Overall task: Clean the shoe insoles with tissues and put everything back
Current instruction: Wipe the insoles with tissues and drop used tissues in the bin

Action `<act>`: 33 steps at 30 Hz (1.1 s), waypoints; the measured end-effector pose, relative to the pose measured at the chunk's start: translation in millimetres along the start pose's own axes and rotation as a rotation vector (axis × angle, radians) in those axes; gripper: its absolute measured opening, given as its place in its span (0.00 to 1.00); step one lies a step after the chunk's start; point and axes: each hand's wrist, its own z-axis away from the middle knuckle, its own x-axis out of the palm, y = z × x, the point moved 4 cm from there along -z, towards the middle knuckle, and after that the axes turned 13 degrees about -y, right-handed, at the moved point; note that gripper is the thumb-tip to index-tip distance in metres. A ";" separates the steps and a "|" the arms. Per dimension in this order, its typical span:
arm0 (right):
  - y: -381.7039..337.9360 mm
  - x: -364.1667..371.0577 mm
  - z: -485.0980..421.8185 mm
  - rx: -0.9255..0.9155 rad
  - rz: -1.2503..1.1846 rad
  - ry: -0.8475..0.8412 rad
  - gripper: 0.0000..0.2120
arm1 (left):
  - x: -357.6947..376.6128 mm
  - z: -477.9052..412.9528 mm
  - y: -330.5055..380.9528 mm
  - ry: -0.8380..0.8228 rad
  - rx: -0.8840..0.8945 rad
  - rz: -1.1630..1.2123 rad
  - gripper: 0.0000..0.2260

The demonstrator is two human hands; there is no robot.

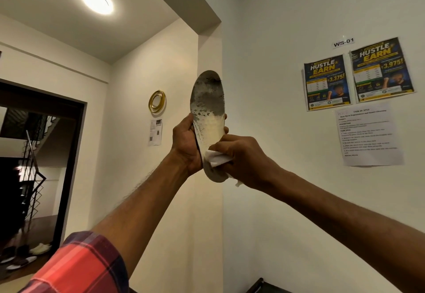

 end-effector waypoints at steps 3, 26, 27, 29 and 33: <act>-3.0 3.9 4.8 0.007 -0.020 0.005 0.15 | 0.9 -0.9 -0.4 -0.018 -0.007 -0.001 0.28; -4.5 17.8 33.6 0.023 -0.012 -0.046 0.15 | 0.7 -6.7 -4.8 -0.076 -0.001 0.024 0.29; -3.8 18.9 35.2 0.022 -0.007 -0.066 0.16 | 1.0 -6.9 -5.5 -0.077 -0.009 0.016 0.29; 0.9 15.6 37.6 0.056 -0.013 -0.060 0.16 | 1.3 -6.6 -5.5 -0.078 -0.005 0.012 0.29; 3.7 13.3 43.2 0.022 -0.001 -0.105 0.16 | 0.4 -7.0 -5.1 -0.073 -0.008 -0.013 0.28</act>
